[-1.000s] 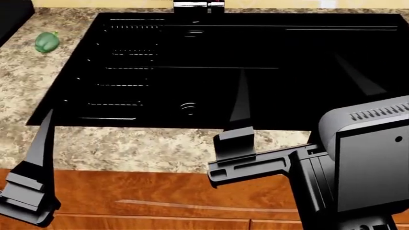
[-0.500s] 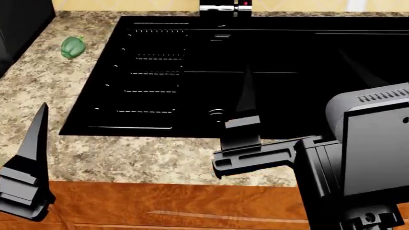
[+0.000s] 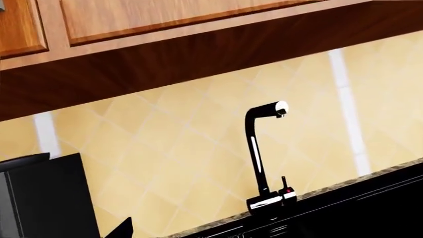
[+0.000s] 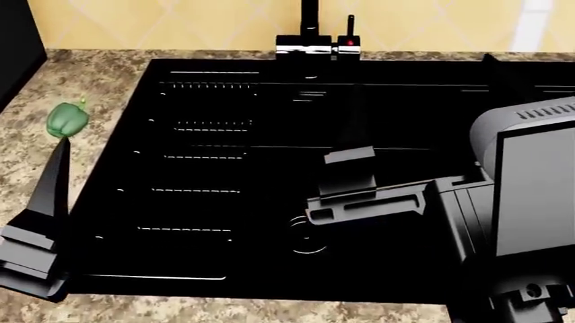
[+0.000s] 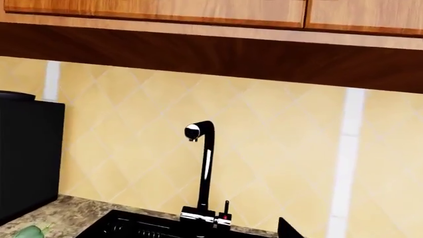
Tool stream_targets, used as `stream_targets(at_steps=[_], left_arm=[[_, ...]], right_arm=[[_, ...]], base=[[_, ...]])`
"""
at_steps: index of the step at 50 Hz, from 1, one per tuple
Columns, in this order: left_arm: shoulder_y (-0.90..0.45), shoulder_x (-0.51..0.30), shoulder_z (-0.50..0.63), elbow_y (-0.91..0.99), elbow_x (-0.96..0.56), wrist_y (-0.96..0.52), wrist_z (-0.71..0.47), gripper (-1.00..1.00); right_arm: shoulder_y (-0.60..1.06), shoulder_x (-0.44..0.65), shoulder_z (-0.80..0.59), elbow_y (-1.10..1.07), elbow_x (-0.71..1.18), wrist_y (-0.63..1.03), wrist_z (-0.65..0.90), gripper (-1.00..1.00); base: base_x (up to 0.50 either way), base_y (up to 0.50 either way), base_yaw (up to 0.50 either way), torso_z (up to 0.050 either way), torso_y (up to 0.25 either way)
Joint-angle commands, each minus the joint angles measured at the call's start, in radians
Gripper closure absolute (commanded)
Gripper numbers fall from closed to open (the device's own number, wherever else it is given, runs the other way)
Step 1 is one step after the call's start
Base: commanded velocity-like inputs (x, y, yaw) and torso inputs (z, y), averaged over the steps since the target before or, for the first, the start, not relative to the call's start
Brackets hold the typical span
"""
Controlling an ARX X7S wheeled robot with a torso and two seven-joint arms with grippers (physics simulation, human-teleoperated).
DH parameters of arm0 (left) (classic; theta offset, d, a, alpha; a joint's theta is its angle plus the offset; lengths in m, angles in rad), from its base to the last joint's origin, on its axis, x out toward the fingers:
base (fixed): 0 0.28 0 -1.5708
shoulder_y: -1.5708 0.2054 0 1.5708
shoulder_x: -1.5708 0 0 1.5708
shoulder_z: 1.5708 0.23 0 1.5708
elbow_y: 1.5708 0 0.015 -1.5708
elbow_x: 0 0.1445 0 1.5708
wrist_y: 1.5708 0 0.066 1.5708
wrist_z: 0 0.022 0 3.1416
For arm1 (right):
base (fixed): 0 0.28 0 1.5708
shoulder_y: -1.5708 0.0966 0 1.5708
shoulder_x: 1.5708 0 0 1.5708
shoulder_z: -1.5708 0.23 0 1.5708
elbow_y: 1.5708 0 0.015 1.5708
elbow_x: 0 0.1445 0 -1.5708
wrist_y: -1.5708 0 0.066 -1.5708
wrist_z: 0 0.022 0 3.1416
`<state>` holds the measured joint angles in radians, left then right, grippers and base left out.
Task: Place the avocado, onion, tomato and bell pepper on the cutting board.
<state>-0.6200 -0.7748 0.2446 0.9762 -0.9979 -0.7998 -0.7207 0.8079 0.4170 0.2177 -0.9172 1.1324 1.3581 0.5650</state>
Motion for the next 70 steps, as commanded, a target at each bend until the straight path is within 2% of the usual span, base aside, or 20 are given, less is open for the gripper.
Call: stream_targets(at_steps=[1, 21, 28, 35, 43, 58, 70], left_arm=[[-0.010, 0.023, -0.008, 0.013, 0.022, -0.011, 0.010, -1.00], [0.033, 0.010, -0.037, -0.045, 0.006, 0.030, 0.007, -1.00], [0.094, 0.021, -0.140, -0.206, -0.166, 0.054, -0.043, -1.00], [0.056, 0.001, -0.092, -0.289, -0.238, -0.063, -0.129, -1.00], [0.082, 0.001, -0.094, -0.340, -0.281, -0.089, -0.182, -1.00], [0.116, 0.030, -0.071, -0.405, -0.198, -0.055, -0.175, -1.00], [0.027, 0.077, 0.020, -0.614, -0.040, -0.015, -0.047, -1.00]], right_arm=[[0.007, -0.001, 0.015, 0.002, -0.002, -0.008, -0.008, -1.00], [0.006, 0.018, -0.001, 0.009, 0.031, -0.023, 0.024, -1.00], [-0.025, 0.018, -0.006, 0.012, 0.019, -0.047, 0.021, -1.00], [-0.045, 0.007, -0.010, 0.022, 0.025, -0.050, 0.045, -1.00], [-0.055, -0.009, 0.006, 0.061, 0.128, 0.012, 0.133, -1.00], [-0.076, 0.001, -0.001, 0.057, 0.158, 0.001, 0.159, -1.00], [-0.096, 0.020, 0.003, 0.052, 0.173, -0.019, 0.161, -1.00]], base=[[0.50, 0.02, 0.00, 0.000, 0.015], [0.50, 0.02, 0.00, 0.000, 0.001], [0.00, 0.00, 0.00, 0.000, 0.002], [0.00, 0.00, 0.00, 0.000, 0.000], [0.00, 0.00, 0.00, 0.000, 0.000], [0.00, 0.00, 0.00, 0.000, 0.000], [0.00, 0.00, 0.00, 0.000, 0.000]])
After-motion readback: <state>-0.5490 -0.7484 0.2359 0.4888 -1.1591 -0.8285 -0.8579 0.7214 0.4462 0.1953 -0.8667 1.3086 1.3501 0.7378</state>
